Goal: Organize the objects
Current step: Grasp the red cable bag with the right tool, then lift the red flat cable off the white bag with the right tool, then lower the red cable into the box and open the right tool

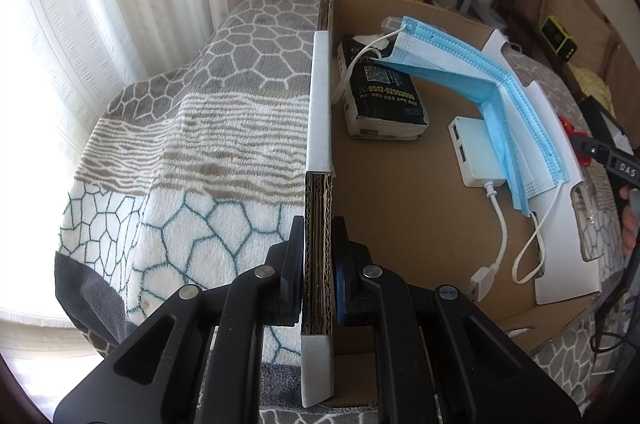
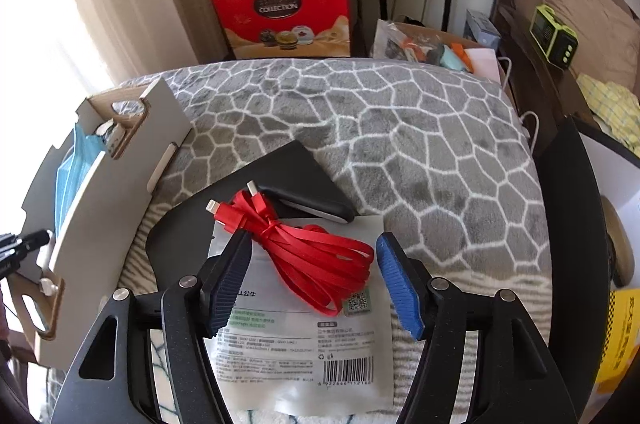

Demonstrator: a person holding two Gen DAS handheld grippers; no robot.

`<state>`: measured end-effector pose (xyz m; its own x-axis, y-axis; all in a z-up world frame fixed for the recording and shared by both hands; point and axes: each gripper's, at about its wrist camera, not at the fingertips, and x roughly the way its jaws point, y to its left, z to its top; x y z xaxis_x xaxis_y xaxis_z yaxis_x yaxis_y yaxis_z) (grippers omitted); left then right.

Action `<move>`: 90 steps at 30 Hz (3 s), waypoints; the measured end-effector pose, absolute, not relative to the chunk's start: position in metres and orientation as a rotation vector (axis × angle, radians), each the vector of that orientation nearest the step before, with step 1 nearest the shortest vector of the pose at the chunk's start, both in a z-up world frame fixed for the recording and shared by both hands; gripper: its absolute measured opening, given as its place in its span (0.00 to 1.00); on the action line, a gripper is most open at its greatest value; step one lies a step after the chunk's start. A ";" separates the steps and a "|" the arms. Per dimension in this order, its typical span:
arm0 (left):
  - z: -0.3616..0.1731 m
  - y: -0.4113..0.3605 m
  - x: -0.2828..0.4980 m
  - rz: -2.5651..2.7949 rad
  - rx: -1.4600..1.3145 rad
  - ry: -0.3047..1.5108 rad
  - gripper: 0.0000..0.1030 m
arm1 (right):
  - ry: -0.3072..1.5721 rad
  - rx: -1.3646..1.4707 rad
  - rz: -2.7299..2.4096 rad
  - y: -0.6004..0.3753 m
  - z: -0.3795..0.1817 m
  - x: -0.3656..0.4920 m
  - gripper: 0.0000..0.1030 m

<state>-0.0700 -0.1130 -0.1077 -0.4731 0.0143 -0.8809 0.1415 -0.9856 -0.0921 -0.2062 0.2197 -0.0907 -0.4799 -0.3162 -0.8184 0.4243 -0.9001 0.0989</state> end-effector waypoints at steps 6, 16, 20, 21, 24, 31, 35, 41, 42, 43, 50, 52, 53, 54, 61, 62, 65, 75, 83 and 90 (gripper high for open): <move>-0.109 -0.113 -0.070 -2.624 1.571 0.245 0.10 | 0.148 1.262 -2.379 0.220 -0.090 -0.205 0.53; -0.109 -0.114 -0.071 -2.624 1.572 0.249 0.10 | 0.123 1.232 -2.370 0.222 -0.077 -0.193 0.32; -0.109 -0.114 -0.071 -2.623 1.571 0.252 0.10 | 0.127 1.231 -2.357 0.218 -0.072 -0.187 0.28; -0.109 -0.114 -0.071 -2.623 1.571 0.251 0.10 | 0.132 1.230 -2.352 0.217 -0.071 -0.186 0.27; -0.109 -0.114 -0.071 -2.624 1.571 0.251 0.10 | 0.167 1.234 -2.343 0.211 -0.069 -0.179 0.27; -0.109 -0.114 -0.071 -2.623 1.571 0.251 0.10 | 0.271 1.233 -2.349 0.197 -0.075 -0.177 0.37; -0.109 -0.114 -0.071 -2.623 1.572 0.251 0.10 | 0.274 1.250 -2.346 0.195 -0.081 -0.183 0.34; -0.108 -0.114 -0.071 -2.623 1.571 0.252 0.10 | 0.252 1.218 -2.362 0.196 -0.078 -0.179 0.28; -0.108 -0.114 -0.071 -2.623 1.571 0.252 0.10 | 0.250 1.207 -2.366 0.195 -0.076 -0.177 0.28; -0.108 -0.114 -0.071 -2.623 1.570 0.251 0.10 | 0.251 1.197 -2.372 0.195 -0.074 -0.175 0.27; -0.109 -0.114 -0.071 -2.623 1.570 0.254 0.10 | 0.229 1.117 -2.403 0.191 -0.049 -0.165 0.27; -0.109 -0.114 -0.071 -2.623 1.570 0.252 0.10 | 0.220 1.095 -2.405 0.189 -0.040 -0.161 0.26; -0.109 -0.114 -0.071 -2.623 1.570 0.252 0.10 | 0.215 1.083 -2.406 0.188 -0.036 -0.160 0.27; -0.109 -0.114 -0.071 -2.623 1.570 0.253 0.10 | 0.210 1.072 -2.405 0.186 -0.032 -0.158 0.26; -0.108 -0.112 -0.070 -2.621 1.567 0.263 0.10 | 0.166 1.025 -2.365 0.166 -0.005 -0.142 0.26; -0.108 -0.112 -0.070 -2.621 1.567 0.263 0.10 | 0.166 1.018 -2.359 0.163 -0.003 -0.140 0.26; -0.108 -0.112 -0.070 -2.622 1.567 0.266 0.10 | 0.168 1.001 -2.335 0.148 0.004 -0.133 0.26; -0.107 -0.111 -0.070 -2.622 1.566 0.270 0.10 | 0.184 1.013 -2.220 0.094 0.001 -0.113 0.27; -0.107 -0.108 -0.069 -2.625 1.564 0.267 0.09 | 0.186 1.059 -2.140 0.062 -0.016 -0.105 0.27; -0.106 -0.105 -0.069 -2.631 1.560 0.252 0.10 | 0.163 1.120 -2.049 0.039 -0.036 -0.102 0.27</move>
